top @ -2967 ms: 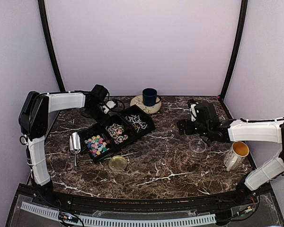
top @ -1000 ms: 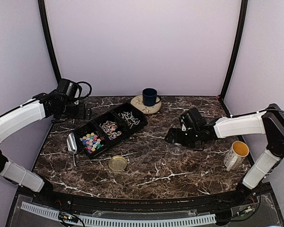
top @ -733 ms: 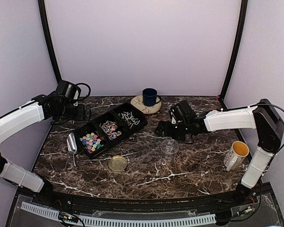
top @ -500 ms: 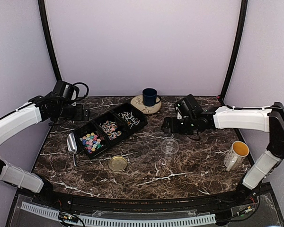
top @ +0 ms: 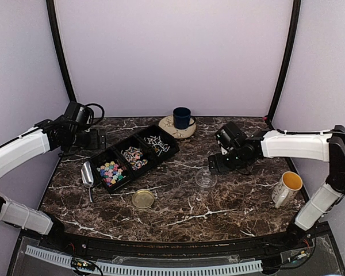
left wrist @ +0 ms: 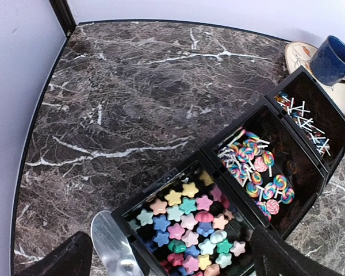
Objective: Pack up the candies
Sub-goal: Move the packing box to the center of the board.
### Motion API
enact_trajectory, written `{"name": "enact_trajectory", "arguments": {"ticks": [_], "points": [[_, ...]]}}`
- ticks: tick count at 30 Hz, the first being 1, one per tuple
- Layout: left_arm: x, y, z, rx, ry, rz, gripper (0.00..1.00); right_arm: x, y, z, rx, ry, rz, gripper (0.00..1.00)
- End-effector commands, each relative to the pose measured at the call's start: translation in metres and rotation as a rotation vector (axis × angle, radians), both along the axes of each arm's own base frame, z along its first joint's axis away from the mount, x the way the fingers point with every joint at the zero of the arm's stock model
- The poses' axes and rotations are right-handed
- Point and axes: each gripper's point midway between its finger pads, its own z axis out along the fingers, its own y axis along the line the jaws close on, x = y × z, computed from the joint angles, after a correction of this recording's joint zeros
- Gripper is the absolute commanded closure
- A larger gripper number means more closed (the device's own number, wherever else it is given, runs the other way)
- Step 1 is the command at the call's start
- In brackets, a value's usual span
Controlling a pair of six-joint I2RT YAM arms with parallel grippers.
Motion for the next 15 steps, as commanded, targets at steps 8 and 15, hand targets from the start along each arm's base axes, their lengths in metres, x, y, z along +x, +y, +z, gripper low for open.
{"name": "enact_trajectory", "arguments": {"ticks": [8, 15], "points": [[-0.033, 0.052, -0.006, 0.024, -0.011, 0.289, 0.01, 0.005, 0.022, -0.038, -0.028, 0.069, 0.073, 0.02], [-0.045, 0.070, -0.028, -0.001, 0.045, 0.366, 0.04, 0.017, 0.042, -0.046, 0.004, 0.067, 0.091, 0.02]]}}
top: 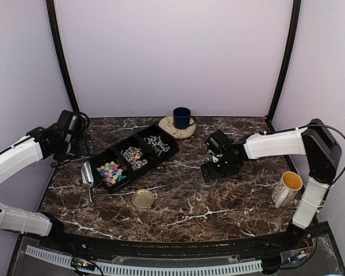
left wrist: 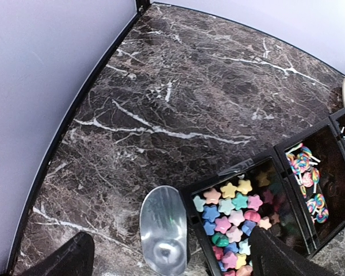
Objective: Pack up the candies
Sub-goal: Move the packing box to the center of the board.
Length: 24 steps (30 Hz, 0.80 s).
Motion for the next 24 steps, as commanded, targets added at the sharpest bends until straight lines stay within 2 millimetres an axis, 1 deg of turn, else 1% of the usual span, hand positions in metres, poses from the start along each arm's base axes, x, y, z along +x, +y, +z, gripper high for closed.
{"name": "enact_trajectory", "arguments": {"ticks": [1, 7, 10, 13, 17, 20, 24], "points": [[-0.014, 0.019, -0.022, -0.020, 0.057, 0.093, 0.05, 0.021, 0.031, 0.015, 0.076, -0.058, 0.031, 0.02], [-0.026, 0.031, -0.053, -0.090, 0.117, 0.176, 0.10, 0.040, 0.047, 0.016, 0.075, -0.079, 0.043, 0.02], [-0.032, 0.038, -0.062, -0.096, 0.126, 0.213, 0.12, 0.048, 0.053, 0.016, 0.070, -0.091, 0.046, 0.02], [-0.037, 0.044, -0.069, -0.103, 0.135, 0.244, 0.17, 0.053, 0.059, 0.020, 0.079, -0.095, 0.054, 0.02], [-0.041, 0.047, -0.083, -0.119, 0.156, 0.260, 0.23, 0.055, 0.061, 0.038, 0.100, -0.122, 0.060, 0.02], [-0.041, 0.049, -0.095, -0.140, 0.171, 0.277, 0.29, 0.054, 0.057, 0.055, 0.101, -0.153, 0.063, 0.02], [-0.037, 0.045, -0.108, -0.185, 0.154, 0.276, 0.35, 0.051, 0.049, 0.074, 0.098, -0.190, 0.065, 0.02]]}}
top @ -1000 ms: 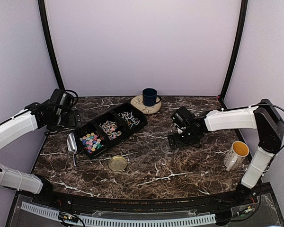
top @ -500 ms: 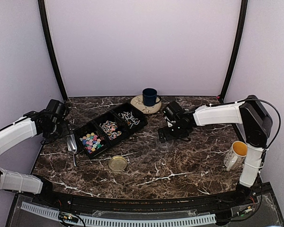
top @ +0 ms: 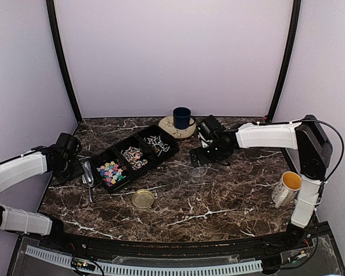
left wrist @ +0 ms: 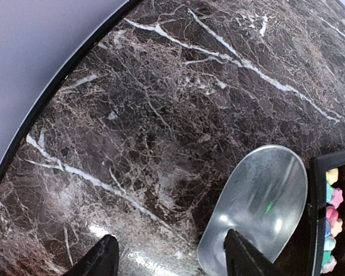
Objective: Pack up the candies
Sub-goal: Move the packing box to the center of the board, then pick up the spatula from the center of the board.
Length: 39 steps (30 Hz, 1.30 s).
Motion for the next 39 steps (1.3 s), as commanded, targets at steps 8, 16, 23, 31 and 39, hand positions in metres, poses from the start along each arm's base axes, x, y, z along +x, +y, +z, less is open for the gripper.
{"name": "enact_trajectory", "arguments": {"ticks": [8, 16, 23, 31, 39], "points": [[0.013, -0.011, -0.019, -0.113, -0.206, -0.006, 0.37, -0.009, -0.014, 0.065, 0.035, -0.124, 0.014, 0.02], [0.019, -0.016, -0.017, -0.163, -0.384, -0.030, 0.38, -0.015, -0.016, 0.068, 0.045, -0.120, 0.025, 0.02], [0.022, -0.018, -0.031, -0.177, -0.430, -0.039, 0.41, -0.018, -0.014, 0.070, 0.064, -0.108, 0.030, 0.02], [0.031, -0.019, -0.034, -0.155, -0.451, -0.067, 0.45, -0.021, -0.014, 0.072, 0.082, -0.099, 0.028, 0.02], [0.040, -0.025, -0.039, -0.164, -0.468, -0.102, 0.58, -0.025, -0.014, 0.077, 0.088, -0.097, 0.030, 0.02]]}}
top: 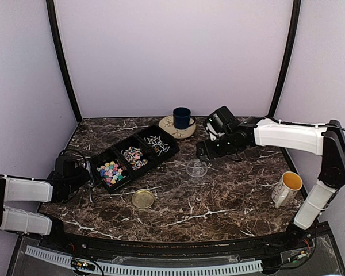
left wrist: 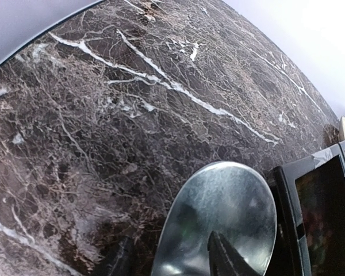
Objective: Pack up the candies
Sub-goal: Pick up the spatula from the center of the board.
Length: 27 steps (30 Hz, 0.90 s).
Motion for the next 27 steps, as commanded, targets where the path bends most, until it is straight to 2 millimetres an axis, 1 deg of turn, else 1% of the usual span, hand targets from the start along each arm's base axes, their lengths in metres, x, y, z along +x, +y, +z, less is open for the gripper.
{"name": "enact_trajectory", "arguments": {"ticks": [1, 7, 12, 16, 20, 21, 27], "points": [[0.005, -0.002, 0.000, -0.005, -0.031, -0.019, 0.59, -0.005, 0.001, 0.015, 0.029, -0.021, 0.004, 0.02], [0.005, -0.005, -0.003, -0.012, -0.027, -0.032, 0.75, -0.007, 0.002, 0.015, 0.040, -0.016, 0.000, 0.02], [-0.001, -0.003, -0.005, -0.024, -0.009, -0.017, 0.81, -0.006, 0.004, 0.017, 0.046, -0.019, 0.002, 0.02], [-0.008, -0.001, -0.007, -0.043, 0.010, 0.009, 0.91, -0.004, 0.006, 0.019, 0.047, -0.020, 0.003, 0.02], [-0.014, 0.004, -0.002, -0.052, 0.007, 0.043, 0.99, -0.004, 0.010, 0.020, 0.056, -0.021, 0.009, 0.02], [-0.015, 0.005, 0.000, -0.052, 0.003, 0.047, 1.00, -0.005, 0.010, 0.020, 0.057, -0.020, 0.010, 0.02], [-0.022, 0.010, 0.015, -0.064, 0.001, 0.082, 1.00, -0.005, 0.015, 0.017, 0.055, -0.015, 0.020, 0.02]]}}
